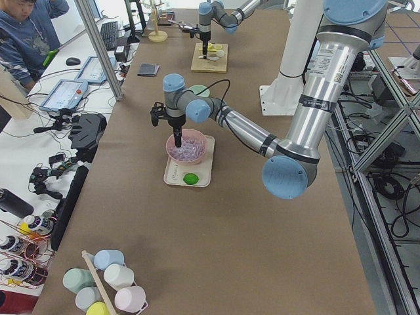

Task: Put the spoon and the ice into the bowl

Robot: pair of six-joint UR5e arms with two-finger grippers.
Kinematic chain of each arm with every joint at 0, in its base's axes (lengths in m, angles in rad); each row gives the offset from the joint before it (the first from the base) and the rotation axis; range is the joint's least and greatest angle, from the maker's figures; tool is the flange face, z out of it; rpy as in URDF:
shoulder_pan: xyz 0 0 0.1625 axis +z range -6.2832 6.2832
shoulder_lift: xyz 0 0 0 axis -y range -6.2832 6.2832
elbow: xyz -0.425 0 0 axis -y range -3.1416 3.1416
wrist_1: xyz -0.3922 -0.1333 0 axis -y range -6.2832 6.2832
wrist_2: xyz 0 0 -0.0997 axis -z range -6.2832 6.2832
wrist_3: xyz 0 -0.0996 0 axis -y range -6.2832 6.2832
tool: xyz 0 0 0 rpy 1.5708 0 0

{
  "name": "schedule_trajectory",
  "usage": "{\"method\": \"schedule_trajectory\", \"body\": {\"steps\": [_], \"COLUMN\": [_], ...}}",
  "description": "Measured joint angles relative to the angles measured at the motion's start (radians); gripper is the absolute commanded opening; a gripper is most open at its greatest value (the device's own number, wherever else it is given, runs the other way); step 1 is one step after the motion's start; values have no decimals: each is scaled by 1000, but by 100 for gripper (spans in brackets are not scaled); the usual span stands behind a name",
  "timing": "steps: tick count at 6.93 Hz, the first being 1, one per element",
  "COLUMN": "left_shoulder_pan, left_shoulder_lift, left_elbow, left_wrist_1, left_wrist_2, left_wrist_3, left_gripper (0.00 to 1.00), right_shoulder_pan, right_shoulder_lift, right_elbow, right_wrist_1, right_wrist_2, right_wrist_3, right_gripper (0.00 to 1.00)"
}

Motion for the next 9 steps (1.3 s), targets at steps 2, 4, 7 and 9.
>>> {"method": "schedule_trajectory", "body": {"steps": [2, 4, 7, 9], "left_shoulder_pan": [1, 2, 8, 43], "left_shoulder_lift": [0, 0, -4, -16], "left_elbow": [-2, -2, 2, 18], "left_wrist_1": [0, -1, 1, 1], "left_wrist_2": [0, 0, 8, 55], "left_wrist_3": [-6, -17, -21, -21], "left_gripper": [98, 98, 97, 97], "right_shoulder_pan": [-5, -5, -3, 0], "right_shoulder_lift": [-1, -1, 8, 50], "right_elbow": [1, 2, 8, 8], "right_wrist_1": [0, -3, -11, -19], "right_wrist_2": [-1, 4, 16, 13], "right_wrist_3": [26, 39, 41, 70], "right_gripper": [0, 0, 0, 0]}}
